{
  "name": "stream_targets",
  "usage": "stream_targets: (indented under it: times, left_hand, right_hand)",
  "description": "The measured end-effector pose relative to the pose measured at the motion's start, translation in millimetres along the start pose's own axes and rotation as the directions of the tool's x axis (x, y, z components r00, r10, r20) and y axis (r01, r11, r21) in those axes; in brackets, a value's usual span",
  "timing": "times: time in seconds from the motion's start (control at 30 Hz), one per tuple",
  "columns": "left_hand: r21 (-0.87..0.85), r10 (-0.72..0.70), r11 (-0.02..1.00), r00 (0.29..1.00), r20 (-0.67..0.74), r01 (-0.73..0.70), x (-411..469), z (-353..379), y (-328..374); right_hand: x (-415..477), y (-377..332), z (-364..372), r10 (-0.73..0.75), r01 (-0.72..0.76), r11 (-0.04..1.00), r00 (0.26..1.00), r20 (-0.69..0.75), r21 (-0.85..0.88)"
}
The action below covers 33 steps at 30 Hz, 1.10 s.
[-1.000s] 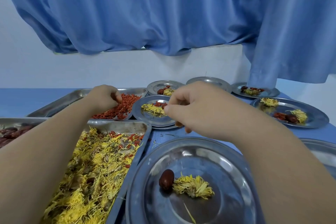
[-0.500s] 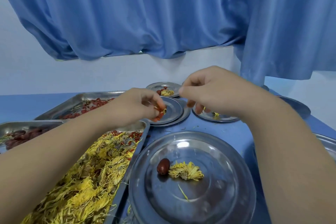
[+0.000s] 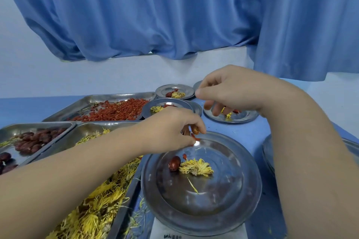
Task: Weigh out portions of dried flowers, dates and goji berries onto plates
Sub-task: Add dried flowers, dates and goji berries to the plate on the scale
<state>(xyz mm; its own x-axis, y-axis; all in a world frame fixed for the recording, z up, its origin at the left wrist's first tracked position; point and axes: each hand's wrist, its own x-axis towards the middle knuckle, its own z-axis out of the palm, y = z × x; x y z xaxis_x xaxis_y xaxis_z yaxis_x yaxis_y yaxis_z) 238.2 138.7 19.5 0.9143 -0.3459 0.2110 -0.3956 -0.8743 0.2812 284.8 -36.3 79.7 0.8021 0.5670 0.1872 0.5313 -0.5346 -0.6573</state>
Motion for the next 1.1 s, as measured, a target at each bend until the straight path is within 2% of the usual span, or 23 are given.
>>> stream_targets:
  times: [0.17,0.33,0.5,0.63,0.73,0.83,1.1]
  left_hand:
    - [-0.004,0.015,1.000,1.000,-0.015,-0.015,2,1,1]
    - [-0.085,-0.034,0.996,0.999,-0.029,0.032,-1,2,3]
    - [-0.131,-0.021,0.991,0.999,-0.041,0.015,-2,-1,5]
    - [-0.179,-0.052,0.982,0.999,0.005,0.052,-7,-6,4]
    - [-0.303,-0.087,0.949,0.996,0.032,0.092,-12,-8,2]
    - [-0.450,-0.131,0.885,0.991,0.000,0.117,-14,-7,1]
    - [-0.583,-0.245,0.794,0.968,-0.051,0.171,-14,-4,2]
  right_hand:
    - [4,6,-1,0.011,-0.010,1.000,1.000,-0.027,0.016]
    - [5,7,-1,0.012,-0.012,1.000,1.000,-0.019,0.005]
    - [3,7,-3,0.013,-0.013,1.000,1.000,-0.008,-0.015]
    - [2,7,-4,0.013,-0.013,1.000,1.000,-0.001,-0.012]
    - [2,7,-5,0.015,-0.015,1.000,1.000,-0.003,0.001]
    - [1,7,-5,0.010,-0.010,1.000,1.000,-0.009,0.001]
    - [0,6,-5,0.013,-0.013,1.000,1.000,0.007,-0.008]
